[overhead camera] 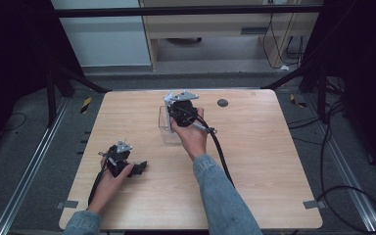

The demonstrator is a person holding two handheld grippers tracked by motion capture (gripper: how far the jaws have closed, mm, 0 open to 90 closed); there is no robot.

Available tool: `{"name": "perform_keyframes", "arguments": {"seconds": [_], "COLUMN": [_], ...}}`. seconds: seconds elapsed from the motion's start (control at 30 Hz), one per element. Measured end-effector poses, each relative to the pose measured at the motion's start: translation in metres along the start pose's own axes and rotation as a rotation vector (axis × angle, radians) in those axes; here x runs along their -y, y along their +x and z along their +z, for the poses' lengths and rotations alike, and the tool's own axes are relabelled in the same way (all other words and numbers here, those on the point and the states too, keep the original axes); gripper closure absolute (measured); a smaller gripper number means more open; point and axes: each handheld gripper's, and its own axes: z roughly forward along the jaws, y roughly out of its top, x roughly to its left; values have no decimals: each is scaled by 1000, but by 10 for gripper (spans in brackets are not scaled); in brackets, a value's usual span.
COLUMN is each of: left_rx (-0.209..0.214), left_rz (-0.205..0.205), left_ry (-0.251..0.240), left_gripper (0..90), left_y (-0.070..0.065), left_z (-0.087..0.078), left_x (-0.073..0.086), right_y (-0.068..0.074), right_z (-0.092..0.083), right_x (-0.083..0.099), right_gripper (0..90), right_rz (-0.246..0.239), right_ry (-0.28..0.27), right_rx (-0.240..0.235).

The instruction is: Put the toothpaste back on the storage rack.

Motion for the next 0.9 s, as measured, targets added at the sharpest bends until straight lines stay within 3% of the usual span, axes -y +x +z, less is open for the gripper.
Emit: {"name": "perform_keyframes", "arguments": {"seconds": [0.67, 0.9], "left_rx": [0, 0], "left_rz": [0, 0], "left_ry": [0, 0], "left_gripper": [0, 0], "left_y": [0, 0], "left_z": [0, 0], "left_x": [0, 0], "right_y": [2, -1], "right_z": [19, 26], "right_x": [5, 4], "right_gripper": [818, 809], "right_rz": [7, 51], "right_ry": [34, 19], "right_rx": [1, -4]}}
